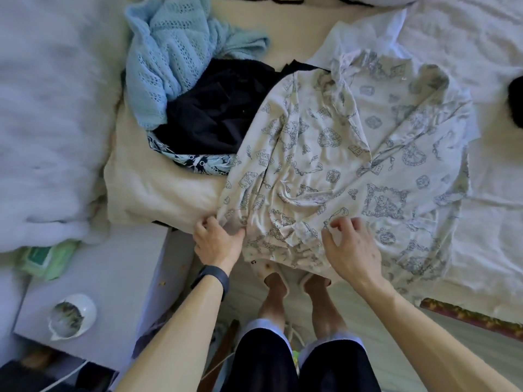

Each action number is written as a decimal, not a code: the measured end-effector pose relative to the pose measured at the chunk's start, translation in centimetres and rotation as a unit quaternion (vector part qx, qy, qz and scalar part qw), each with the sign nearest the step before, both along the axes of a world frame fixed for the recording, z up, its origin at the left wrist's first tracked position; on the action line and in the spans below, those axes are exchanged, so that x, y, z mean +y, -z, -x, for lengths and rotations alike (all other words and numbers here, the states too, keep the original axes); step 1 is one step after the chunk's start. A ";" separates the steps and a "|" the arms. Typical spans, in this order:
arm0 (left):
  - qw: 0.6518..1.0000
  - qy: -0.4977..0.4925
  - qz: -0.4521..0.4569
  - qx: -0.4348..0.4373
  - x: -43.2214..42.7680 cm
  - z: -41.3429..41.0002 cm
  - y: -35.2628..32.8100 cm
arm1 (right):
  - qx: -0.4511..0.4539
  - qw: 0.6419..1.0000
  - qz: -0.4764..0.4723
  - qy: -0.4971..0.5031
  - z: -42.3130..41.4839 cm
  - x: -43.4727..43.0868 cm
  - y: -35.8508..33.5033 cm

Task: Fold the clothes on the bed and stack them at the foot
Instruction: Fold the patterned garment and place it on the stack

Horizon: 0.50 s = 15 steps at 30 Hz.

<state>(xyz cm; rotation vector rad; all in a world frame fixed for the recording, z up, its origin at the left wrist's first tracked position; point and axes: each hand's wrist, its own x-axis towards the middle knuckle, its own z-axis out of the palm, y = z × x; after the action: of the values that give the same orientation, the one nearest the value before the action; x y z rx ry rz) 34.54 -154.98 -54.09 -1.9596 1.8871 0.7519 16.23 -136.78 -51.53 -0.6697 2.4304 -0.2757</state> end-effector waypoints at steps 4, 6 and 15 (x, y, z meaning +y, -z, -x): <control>0.994 0.012 -0.079 0.073 -2.7 -2.0 0.0 | 0.006 0.985 -0.091 -0.148 1.8 -2.9 1.0; 0.986 -0.004 -0.078 0.148 -4.1 -2.9 -1.5 | -0.009 0.972 -0.146 -0.184 2.3 -3.6 1.7; 0.874 0.263 0.389 0.126 -16.3 -2.4 -15.5 | -0.029 0.950 -0.220 -0.222 2.6 -5.7 1.1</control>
<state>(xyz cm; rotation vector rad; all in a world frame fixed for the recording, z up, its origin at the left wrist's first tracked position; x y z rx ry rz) 36.90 -171.24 -38.59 -1.5730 3.0437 0.0623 13.59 -142.49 -52.61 -0.9504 2.1033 0.4107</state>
